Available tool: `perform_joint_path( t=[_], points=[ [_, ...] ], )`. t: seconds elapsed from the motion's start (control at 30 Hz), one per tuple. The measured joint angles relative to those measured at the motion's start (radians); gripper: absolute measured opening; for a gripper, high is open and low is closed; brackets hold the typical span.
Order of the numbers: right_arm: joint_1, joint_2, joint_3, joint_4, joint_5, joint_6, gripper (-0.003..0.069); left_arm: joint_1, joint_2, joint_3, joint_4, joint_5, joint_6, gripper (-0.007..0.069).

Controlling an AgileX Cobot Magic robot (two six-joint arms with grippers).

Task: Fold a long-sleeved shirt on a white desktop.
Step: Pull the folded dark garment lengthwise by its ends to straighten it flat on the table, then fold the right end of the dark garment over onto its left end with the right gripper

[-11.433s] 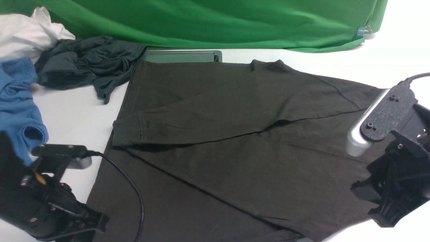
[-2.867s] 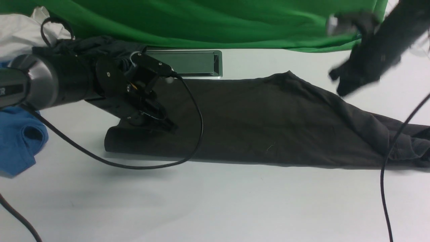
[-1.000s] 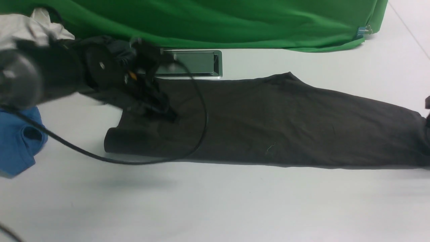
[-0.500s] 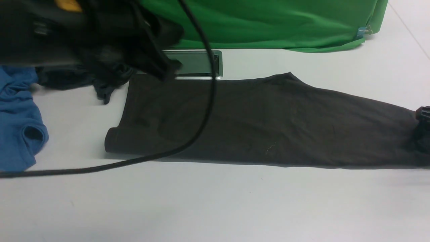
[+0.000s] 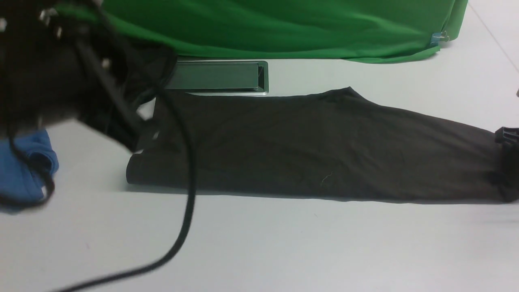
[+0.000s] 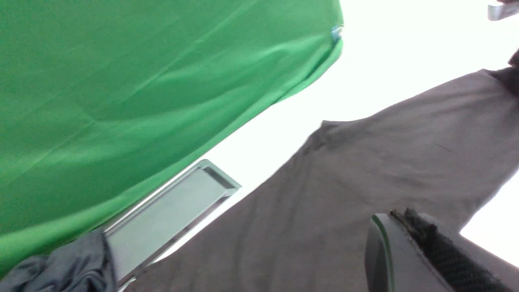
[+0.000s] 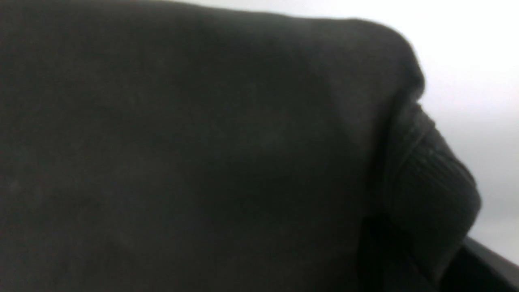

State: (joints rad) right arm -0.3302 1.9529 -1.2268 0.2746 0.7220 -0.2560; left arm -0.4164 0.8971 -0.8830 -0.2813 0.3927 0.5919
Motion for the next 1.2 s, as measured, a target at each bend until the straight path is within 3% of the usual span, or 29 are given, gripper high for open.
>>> perform_joint_path(
  t=[0.3,0.5,0.93,1.2],
  points=[
    [-0.097,-0.313,0.009,-0.222,0.124,0.126,0.0086,0.000,-0.156,0.130,0.007,-0.005,-0.034,0.0018],
    [-0.060,-0.463,0.009,-0.161,0.154,0.123,0.0086,0.000,-0.179,0.140,0.018,-0.015,-0.040,0.0018],
    [0.355,-0.436,-0.202,0.187,0.152,0.066,0.0086,0.000,-0.180,0.141,0.019,-0.023,-0.044,0.0018],
    [0.530,-0.264,-0.346,0.273,0.151,0.042,0.0086,0.000,-0.180,0.141,0.019,-0.015,-0.044,0.0018]
  ],
)
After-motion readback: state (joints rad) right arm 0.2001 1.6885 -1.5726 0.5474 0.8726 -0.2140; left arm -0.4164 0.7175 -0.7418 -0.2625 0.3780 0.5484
